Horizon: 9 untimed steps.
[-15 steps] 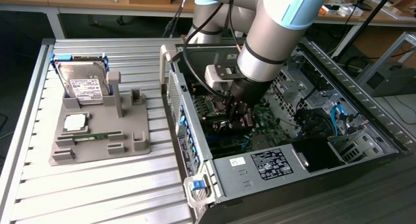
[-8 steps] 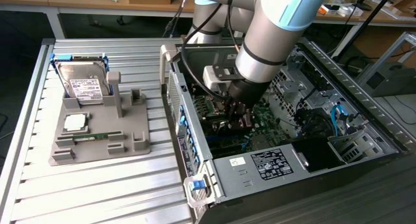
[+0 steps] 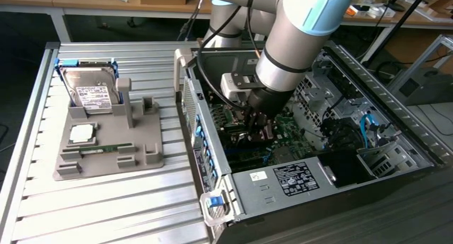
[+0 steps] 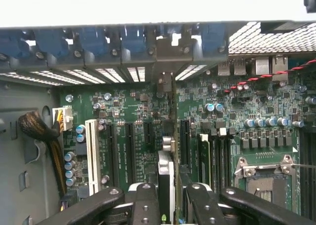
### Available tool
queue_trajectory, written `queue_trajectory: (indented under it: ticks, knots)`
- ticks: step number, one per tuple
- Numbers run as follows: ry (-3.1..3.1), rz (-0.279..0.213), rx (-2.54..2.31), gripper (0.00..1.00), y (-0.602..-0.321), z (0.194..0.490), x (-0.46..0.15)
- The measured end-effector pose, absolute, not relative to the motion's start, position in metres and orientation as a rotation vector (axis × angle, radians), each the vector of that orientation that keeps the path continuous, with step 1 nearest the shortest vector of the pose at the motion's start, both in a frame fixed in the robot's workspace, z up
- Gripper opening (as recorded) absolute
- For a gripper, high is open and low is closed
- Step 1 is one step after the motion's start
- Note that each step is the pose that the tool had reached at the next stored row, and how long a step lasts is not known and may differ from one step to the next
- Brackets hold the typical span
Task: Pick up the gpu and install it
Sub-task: 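Insert the gpu into the slot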
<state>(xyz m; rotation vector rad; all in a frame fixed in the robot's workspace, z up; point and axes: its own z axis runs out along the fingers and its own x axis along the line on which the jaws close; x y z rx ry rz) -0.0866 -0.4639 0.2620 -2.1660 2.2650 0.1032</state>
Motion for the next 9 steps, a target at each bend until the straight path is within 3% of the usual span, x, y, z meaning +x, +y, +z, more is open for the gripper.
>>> queue_trajectory:
  ticks: [9]
  knots:
    - [2.267,0.099,-2.168,0.27,-0.4639,0.2624,-0.0867]
